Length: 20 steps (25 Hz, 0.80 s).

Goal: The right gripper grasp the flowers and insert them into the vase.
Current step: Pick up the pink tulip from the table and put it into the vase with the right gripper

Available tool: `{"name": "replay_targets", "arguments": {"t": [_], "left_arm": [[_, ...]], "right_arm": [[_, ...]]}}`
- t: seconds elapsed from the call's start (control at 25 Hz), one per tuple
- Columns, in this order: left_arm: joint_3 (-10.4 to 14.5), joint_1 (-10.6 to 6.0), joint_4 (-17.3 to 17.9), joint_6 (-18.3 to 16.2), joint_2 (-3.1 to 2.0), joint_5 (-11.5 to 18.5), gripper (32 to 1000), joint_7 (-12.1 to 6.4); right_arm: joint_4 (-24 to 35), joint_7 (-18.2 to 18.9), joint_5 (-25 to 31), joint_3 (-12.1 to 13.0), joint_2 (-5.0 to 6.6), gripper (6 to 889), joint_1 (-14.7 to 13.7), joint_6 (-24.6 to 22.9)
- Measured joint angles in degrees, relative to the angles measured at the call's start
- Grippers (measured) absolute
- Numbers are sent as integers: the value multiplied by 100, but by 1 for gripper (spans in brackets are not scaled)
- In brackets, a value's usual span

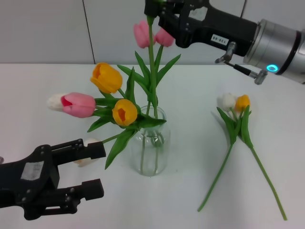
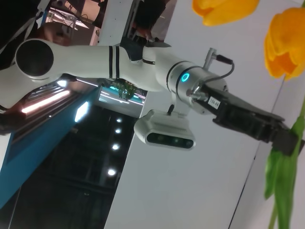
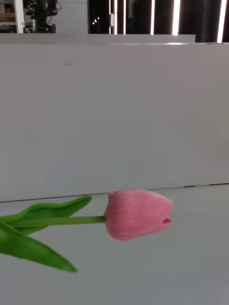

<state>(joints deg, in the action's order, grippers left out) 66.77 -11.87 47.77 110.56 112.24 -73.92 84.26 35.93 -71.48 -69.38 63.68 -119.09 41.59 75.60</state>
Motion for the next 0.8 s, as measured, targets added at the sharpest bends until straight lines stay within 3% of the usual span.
{"name": "replay_targets", "arguments": {"t": [0.2,0.44,0.8], "left_arm": [[2,-13,5,0,12,0,815,-9],[14,-49,-20,0,18,0,815,-18],[1,-53,-23,0,31,0,815,-22]], "right_arm": [[-425,395,5,3,0,51,147,-11],[-768,622,-15,25,0,50,234,-9],[-1103,782,-21,293,0,50,189,-37]]}}
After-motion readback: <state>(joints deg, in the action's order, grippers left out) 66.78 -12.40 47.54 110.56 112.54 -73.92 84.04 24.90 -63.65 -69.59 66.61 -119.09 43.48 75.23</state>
